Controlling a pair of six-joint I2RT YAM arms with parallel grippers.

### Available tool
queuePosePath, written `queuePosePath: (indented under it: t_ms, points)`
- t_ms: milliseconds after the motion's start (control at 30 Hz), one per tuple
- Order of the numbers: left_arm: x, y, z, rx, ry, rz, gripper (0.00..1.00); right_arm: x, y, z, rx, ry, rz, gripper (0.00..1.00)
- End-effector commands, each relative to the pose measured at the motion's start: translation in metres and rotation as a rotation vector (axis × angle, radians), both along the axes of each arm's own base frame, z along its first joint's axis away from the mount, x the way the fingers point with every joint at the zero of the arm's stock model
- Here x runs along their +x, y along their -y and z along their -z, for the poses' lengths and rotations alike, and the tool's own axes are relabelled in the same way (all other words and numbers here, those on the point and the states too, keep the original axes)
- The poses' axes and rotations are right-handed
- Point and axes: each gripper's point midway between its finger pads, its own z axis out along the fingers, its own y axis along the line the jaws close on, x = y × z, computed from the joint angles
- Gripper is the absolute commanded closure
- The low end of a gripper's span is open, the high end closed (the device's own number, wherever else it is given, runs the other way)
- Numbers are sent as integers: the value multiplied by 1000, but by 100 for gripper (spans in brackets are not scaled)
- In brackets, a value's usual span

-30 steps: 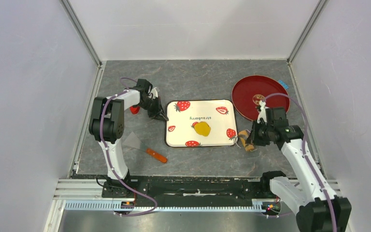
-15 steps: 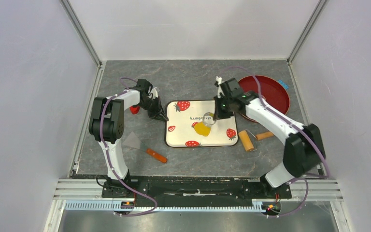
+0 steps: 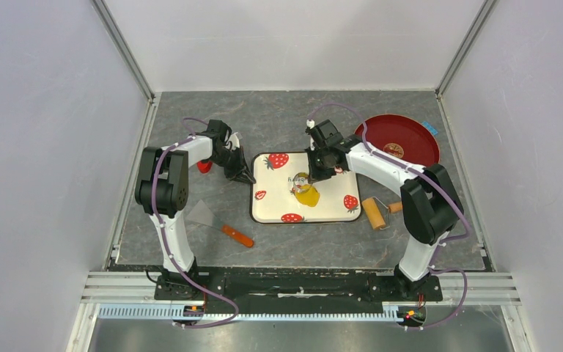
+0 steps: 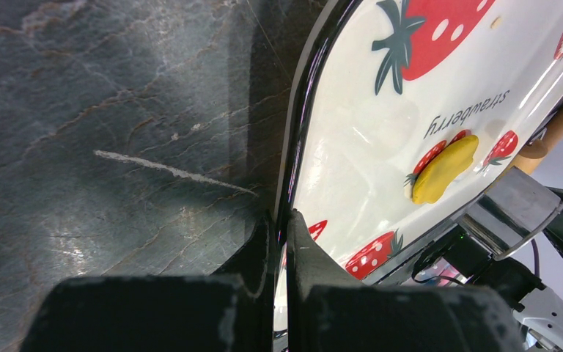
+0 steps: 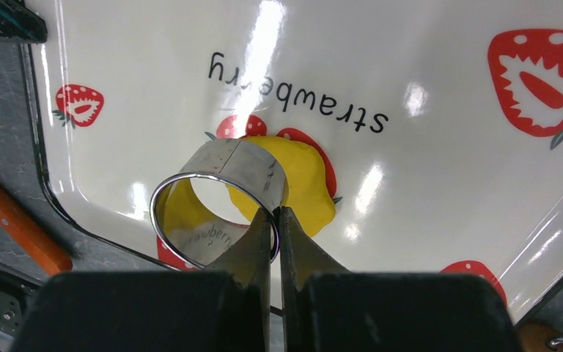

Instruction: Roll out the dumpling wrappers from the dough

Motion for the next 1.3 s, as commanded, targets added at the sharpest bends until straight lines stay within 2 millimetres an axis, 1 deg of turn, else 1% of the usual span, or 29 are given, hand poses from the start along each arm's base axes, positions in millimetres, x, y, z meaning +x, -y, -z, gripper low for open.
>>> queuePosePath:
  t_ms: [0, 167, 333, 567, 900, 1267]
  points:
    - [-5, 0, 18, 32, -24, 23, 98, 5, 4, -3, -4, 41, 34, 100]
    - [-5, 0, 19, 34, -25, 23, 98, 0, 7, 4, -16, 23, 31, 100]
    - [-5, 0, 19, 34, -25, 23, 98, -2, 12, 5, -35, 26, 37, 100]
    - [-5, 0, 19, 35, -25, 24, 98, -5, 15, 15, -52, 5, 35, 100]
    - [-5, 0, 18, 34, -23, 25, 98, -9, 17, 18, -55, 0, 32, 100]
    - [-5, 0, 19, 35, -25, 27, 98, -13, 17, 25, -56, -15, 25, 100]
